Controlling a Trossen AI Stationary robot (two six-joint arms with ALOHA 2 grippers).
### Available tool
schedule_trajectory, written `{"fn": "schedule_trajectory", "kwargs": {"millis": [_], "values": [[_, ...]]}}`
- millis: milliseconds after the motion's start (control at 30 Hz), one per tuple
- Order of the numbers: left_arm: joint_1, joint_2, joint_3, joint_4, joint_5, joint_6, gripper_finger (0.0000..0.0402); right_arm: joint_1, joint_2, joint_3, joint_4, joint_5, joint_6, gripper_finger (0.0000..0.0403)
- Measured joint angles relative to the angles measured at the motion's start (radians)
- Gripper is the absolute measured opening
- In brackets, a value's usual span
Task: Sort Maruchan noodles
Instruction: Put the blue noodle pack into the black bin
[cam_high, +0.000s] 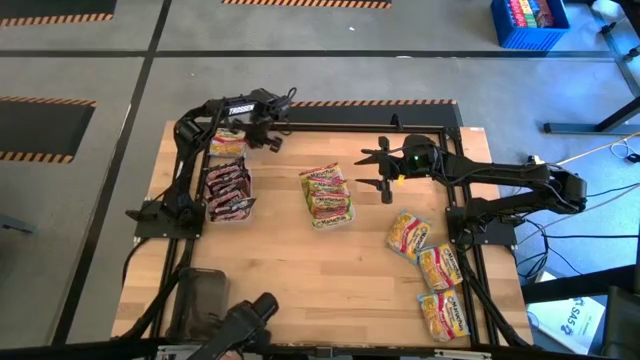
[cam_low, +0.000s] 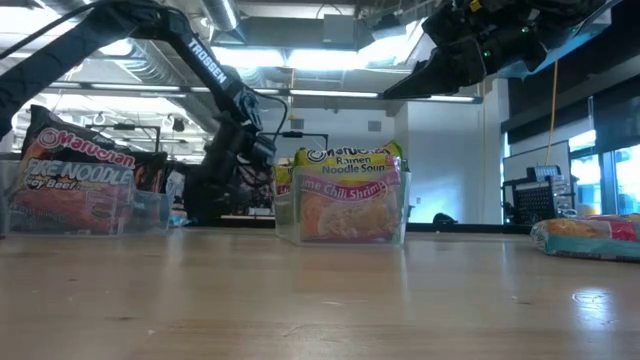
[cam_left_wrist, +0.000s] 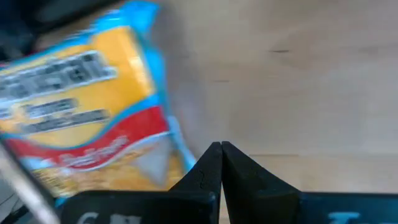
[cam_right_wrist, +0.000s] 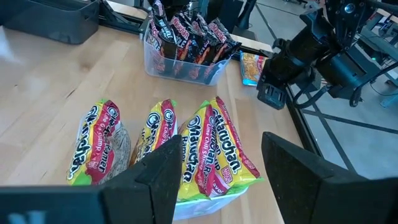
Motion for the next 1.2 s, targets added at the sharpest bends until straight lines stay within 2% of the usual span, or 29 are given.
{"fn": "schedule_trajectory", "kwargs": {"millis": [100,200,433,533,800,900,1200], "values": [[-0.014,0.000,0.000,0.040,0.087,0.069,0.0001,0.000,0.000,0.000,0.000,0.000,0.000,0.0202],[-0.031,-0.008,0.009,0.051,0.108,0.075,0.0001,0.000,0.000,0.000,0.000,0.000,0.001,0.0202],[-0.036,-0.012,0.152,0.031,0.050,0.065,0.0003,0.000,0.000,0.000,-0.001,0.000,0.001,0.0202],[-0.019,-0.012,0.184,0.023,0.011,0.049,0.0018,0.000,0.000,0.000,-0.006,0.000,0.001,0.0202],[0.023,0.001,0.121,0.011,-0.034,0.008,0.0103,0.000,0.000,0.000,-0.014,0.000,0.001,0.0202],[0.016,0.025,0.104,0.007,-0.119,-0.029,0.0126,0.000,0.000,0.000,-0.013,0.000,0.001,0.0202],[0.026,0.112,0.139,-0.106,-0.215,-0.072,0.0130,0.000,0.000,0.000,-0.013,0.000,0.001,0.0202]]}}
